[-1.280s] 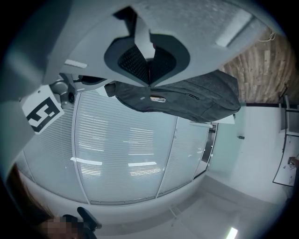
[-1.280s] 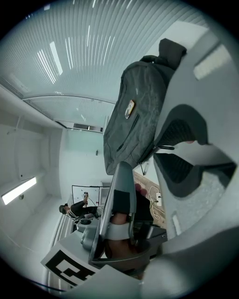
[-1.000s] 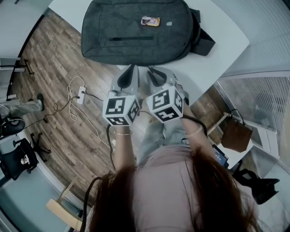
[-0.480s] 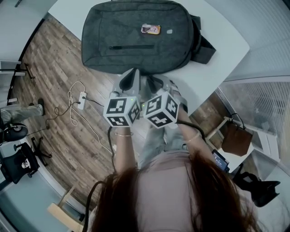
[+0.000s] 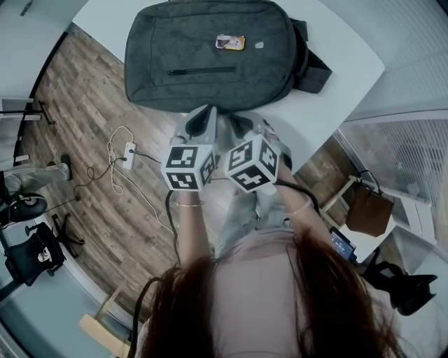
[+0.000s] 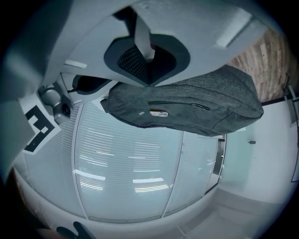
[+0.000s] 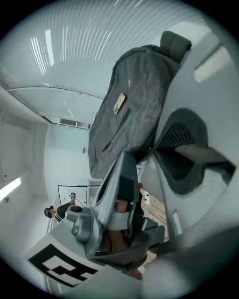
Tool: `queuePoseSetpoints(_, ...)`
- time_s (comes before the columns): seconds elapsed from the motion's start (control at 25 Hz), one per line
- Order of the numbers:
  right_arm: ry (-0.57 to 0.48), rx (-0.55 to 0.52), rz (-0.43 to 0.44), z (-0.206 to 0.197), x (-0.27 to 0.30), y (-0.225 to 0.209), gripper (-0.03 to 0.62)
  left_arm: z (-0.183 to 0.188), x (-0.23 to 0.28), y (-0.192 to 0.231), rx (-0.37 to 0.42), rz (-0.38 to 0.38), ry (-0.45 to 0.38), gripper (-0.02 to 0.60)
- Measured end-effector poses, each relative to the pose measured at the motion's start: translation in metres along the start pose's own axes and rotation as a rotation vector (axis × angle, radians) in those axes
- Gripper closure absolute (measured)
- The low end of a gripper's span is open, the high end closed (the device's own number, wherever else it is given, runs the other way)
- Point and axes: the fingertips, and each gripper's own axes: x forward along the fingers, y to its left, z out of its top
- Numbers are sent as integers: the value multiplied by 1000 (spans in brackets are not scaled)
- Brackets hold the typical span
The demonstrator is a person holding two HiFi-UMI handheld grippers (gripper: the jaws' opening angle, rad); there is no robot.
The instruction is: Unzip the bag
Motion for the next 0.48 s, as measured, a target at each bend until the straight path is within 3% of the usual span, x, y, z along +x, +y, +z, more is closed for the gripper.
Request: queuePoseSetpoints(0.48, 4, 13, -19, -7, -3, -5, 583, -10, 12, 0, -30, 2, 71, 571)
